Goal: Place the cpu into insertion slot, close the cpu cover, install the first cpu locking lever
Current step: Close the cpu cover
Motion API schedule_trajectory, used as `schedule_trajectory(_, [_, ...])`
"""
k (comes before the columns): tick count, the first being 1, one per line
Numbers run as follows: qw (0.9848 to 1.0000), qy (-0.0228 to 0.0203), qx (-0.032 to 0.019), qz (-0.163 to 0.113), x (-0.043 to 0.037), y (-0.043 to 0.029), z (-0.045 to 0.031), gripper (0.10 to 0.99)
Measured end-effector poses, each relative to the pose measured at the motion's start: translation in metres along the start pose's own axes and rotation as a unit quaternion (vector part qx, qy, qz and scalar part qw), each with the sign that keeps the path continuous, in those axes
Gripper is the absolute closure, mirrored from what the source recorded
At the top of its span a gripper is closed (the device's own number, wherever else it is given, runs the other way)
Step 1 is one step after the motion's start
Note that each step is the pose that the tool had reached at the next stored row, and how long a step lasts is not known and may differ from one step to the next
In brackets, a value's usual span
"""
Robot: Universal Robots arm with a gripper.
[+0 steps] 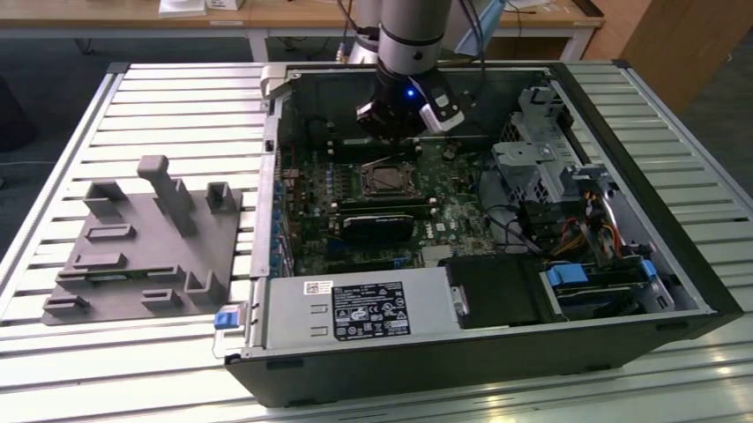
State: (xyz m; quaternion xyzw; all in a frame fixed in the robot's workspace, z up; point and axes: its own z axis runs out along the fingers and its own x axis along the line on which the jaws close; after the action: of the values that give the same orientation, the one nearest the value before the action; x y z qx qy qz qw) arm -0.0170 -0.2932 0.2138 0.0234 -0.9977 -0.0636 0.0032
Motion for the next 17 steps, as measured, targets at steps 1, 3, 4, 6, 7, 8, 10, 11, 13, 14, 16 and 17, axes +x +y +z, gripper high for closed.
schedule_trajectory(1, [1.0,0.0,0.0,0.0,-0.0006,-0.0001,0.0007,0.98])
schedule_trajectory(3, [1.0,0.0,0.0,0.0,-0.0018,-0.0003,0.0022,0.98])
schedule_trajectory(4, [1.0,0.0,0.0,0.0,-0.0022,-0.0004,0.003,0.98])
schedule_trajectory(6, [1.0,0.0001,0.0,0.0,-0.0028,-0.0006,0.0045,0.98])
schedule_trajectory(7, [1.0,0.0,0.0,0.0,-0.0031,-0.0008,0.0052,0.98])
schedule_trajectory(8, [1.0,0.0001,0.0,0.0,-0.0034,-0.0009,0.0059,0.98])
schedule_trajectory(10, [1.0,0.0002,0.0,0.0,-0.0041,-0.0011,0.0076,0.98])
schedule_trajectory(11, [1.0,0.0003,0.0,0.0,-0.0047,-0.0012,0.0085,0.98])
schedule_trajectory(13, [1.0,0.0005,0.0,0.0,-0.0056,-0.0015,0.0102,0.98])
schedule_trajectory(14, [1.0,0.0006,0.0001,0.0,-0.006,-0.0015,0.0109,0.98])
schedule_trajectory(16, [1.0,0.0008,0.0005,0.0,-0.0062,-0.0016,0.0123,0.98])
schedule_trajectory(17, [1.0,0.0009,0.001,0.0,-0.0062,-0.0016,0.0127,0.98])
